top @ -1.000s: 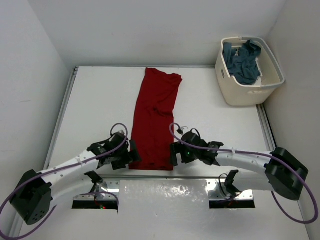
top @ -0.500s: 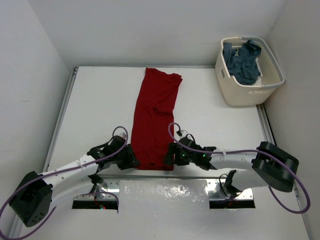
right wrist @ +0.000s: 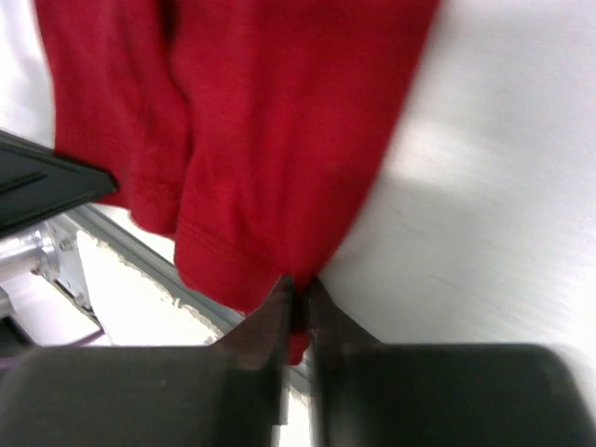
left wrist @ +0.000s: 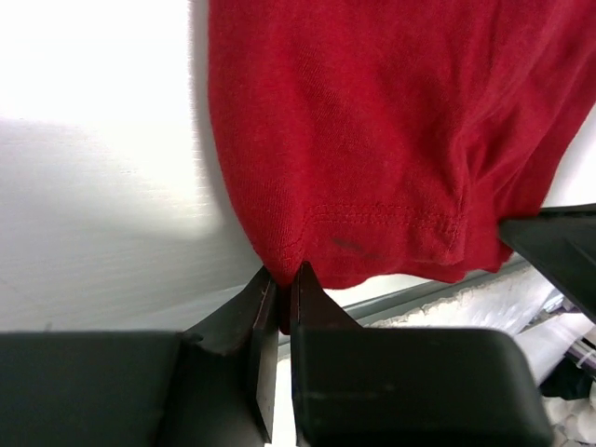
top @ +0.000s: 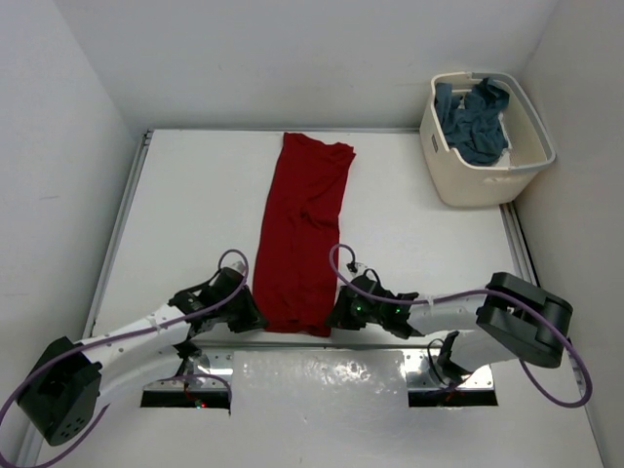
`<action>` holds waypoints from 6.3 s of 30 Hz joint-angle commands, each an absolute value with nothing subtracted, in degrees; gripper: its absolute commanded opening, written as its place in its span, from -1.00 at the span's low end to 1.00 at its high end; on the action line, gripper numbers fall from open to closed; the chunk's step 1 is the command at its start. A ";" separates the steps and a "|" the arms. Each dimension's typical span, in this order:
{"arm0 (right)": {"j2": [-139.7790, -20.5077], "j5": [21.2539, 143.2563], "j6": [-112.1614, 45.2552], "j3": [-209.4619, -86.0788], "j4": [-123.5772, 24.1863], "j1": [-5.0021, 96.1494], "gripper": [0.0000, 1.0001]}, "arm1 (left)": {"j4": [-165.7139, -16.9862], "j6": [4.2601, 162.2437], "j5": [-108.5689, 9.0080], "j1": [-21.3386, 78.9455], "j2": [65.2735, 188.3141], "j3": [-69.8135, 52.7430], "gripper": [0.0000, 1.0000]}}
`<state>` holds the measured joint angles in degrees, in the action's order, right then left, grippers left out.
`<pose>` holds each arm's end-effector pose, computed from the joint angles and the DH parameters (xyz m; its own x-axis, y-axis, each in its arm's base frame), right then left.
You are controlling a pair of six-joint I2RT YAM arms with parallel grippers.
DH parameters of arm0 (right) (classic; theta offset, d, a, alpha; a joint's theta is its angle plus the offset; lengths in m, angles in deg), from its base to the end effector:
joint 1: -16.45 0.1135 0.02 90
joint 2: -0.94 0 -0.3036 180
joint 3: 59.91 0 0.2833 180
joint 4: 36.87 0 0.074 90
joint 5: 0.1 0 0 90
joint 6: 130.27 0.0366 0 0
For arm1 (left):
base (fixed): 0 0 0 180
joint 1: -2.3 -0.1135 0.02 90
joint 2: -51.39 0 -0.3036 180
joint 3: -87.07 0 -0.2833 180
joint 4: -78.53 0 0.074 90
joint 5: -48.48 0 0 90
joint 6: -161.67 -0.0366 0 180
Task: Fold and stack the t-shirts
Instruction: Grab the bottom of the folded rectangular tshirt with both arms, then fold the folded rectangular tshirt in 1/3 of the way, then grab one side of the 2/3 rectangular tshirt with both arms, then fold the long partially folded tshirt into a neat square
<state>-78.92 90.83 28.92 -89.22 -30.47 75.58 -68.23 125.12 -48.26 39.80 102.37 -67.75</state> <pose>0.1164 0.1936 0.1166 -0.9236 0.2765 -0.2655 0.0313 0.7447 0.6667 0.1090 -0.0891 0.1314 -0.9293 -0.2925 -0.2255 -0.1580 0.8667 -0.4732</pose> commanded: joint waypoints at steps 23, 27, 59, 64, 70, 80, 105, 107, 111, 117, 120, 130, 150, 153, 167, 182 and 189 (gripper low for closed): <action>-63.93 95.60 17.84 -96.91 -55.07 76.21 -1.00 | -63.32 123.97 -53.74 39.57 97.87 -60.24 -1.00; -63.66 98.86 14.24 -103.32 -60.51 73.06 -1.00 | -62.97 123.44 -47.43 39.48 102.97 -50.33 -1.00; -100.91 79.00 -1.07 -143.14 -60.00 40.88 -1.00 | -68.24 110.08 -48.02 23.93 151.49 -4.42 -1.00; -104.97 78.91 -0.46 -147.19 -61.40 39.39 -1.00 | -69.73 110.34 -48.55 21.91 154.30 -2.75 -1.00; -108.83 78.38 0.16 -149.91 -60.96 37.10 -1.00 | -69.12 109.47 -49.52 21.20 159.48 1.38 -1.00; -117.01 76.19 0.78 -156.85 -61.40 35.26 -0.91 | -65.87 109.73 -48.02 20.06 166.26 7.71 -1.00; -102.17 71.17 -11.36 -141.43 -65.98 36.48 0.98 | -63.13 107.27 -46.09 19.44 150.10 -10.20 0.99; -100.32 70.48 -10.13 -136.94 -65.45 37.19 0.98 | -63.76 107.53 -46.35 19.44 148.69 -14.76 0.99; -98.73 69.16 -5.65 -130.07 -58.87 39.73 0.98 | -65.42 107.97 -46.00 19.44 147.36 -20.05 0.99; -99.69 66.52 2.18 -122.50 -48.93 40.18 0.89 | -68.77 108.41 -48.28 19.35 148.15 -24.72 0.68; -100.92 66.61 5.25 -120.92 -43.84 40.18 0.76 | -70.08 108.41 -49.25 19.35 149.65 -24.89 0.22; -102.95 66.17 9.56 -118.20 -40.76 41.05 0.14 | -72.97 108.32 -51.97 19.35 151.23 -28.41 -0.44; -88.11 55.28 -2.12 -114.15 -64.55 41.67 -1.00 | -63.77 104.55 -59.53 21.46 132.17 -37.90 -1.00; -84.15 54.39 -4.84 -114.76 -70.79 41.58 -1.00 | -60.87 105.42 -59.80 24.27 128.92 -36.24 -1.00; -83.26 58.52 -4.68 -130.04 -69.68 34.91 -1.00 | -64.98 106.47 -53.39 24.54 133.63 -15.50 -1.00; -101.44 55.36 -3.88 -151.84 -66.33 27.35 -1.00 | -65.60 104.37 -53.82 18.39 156.06 12.54 -1.00; -109.44 54.13 -2.04 -160.45 -65.62 24.89 -1.00 | -65.95 102.87 -54.79 17.60 166.85 25.18 -1.00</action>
